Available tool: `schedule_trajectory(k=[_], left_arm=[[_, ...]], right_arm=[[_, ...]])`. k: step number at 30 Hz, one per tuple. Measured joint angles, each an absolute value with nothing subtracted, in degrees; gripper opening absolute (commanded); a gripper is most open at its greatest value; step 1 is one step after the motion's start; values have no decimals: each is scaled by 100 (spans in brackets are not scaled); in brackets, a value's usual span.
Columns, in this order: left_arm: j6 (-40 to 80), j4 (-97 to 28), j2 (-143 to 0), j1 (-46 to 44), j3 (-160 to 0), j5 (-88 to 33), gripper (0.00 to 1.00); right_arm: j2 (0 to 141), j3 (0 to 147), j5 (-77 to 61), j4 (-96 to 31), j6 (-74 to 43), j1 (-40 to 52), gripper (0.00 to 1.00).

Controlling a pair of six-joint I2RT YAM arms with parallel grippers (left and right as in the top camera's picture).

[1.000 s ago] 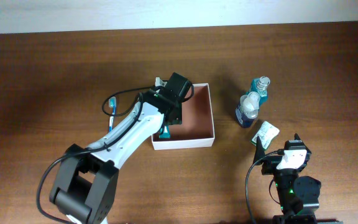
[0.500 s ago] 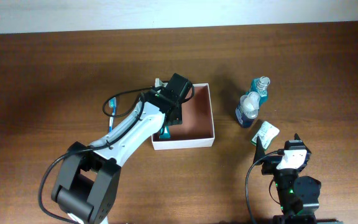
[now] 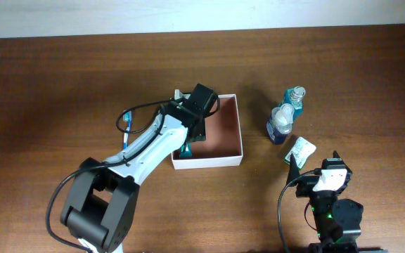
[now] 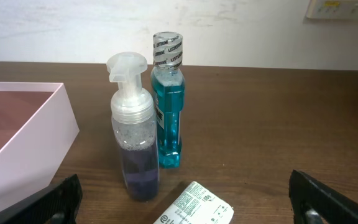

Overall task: Pack container
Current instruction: 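Lower the toothpaste into the box with the left gripper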

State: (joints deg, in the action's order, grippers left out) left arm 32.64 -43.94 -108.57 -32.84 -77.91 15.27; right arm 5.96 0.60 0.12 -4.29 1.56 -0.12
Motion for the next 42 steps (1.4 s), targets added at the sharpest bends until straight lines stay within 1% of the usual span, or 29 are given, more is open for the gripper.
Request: schedule_trajectory(k=[14,25,26,27,28,38,42], left_arm=[[3264,-4414,-10881,-3284,-7791,1538,2],[3264,-4414,-11273,-3282,-7791,1664,3],[3264,-4414,-11277,-3284,-7791,1680,20],[3253,-4416,-11279,-3284,-7791,1702,29],[3275,-4414,-11279,-3284,-7791,1710,31],[3306,-4414,-11279,-3284,-7791,1791,32],[3306,-4416,-11279,-3284,-7797,1798,30]], right_arm=[[596,60,12,-429,158,-12,98],[596,60,12,-429,161,-12,98],[596,60,12,-429,158,-12,98],[596,60,12,-429,158,-12,98],[596,60,12,-429,161,-12,98],[596,60,12,-427,163,-12,98],[596,60,12,-429,161,-12,98]])
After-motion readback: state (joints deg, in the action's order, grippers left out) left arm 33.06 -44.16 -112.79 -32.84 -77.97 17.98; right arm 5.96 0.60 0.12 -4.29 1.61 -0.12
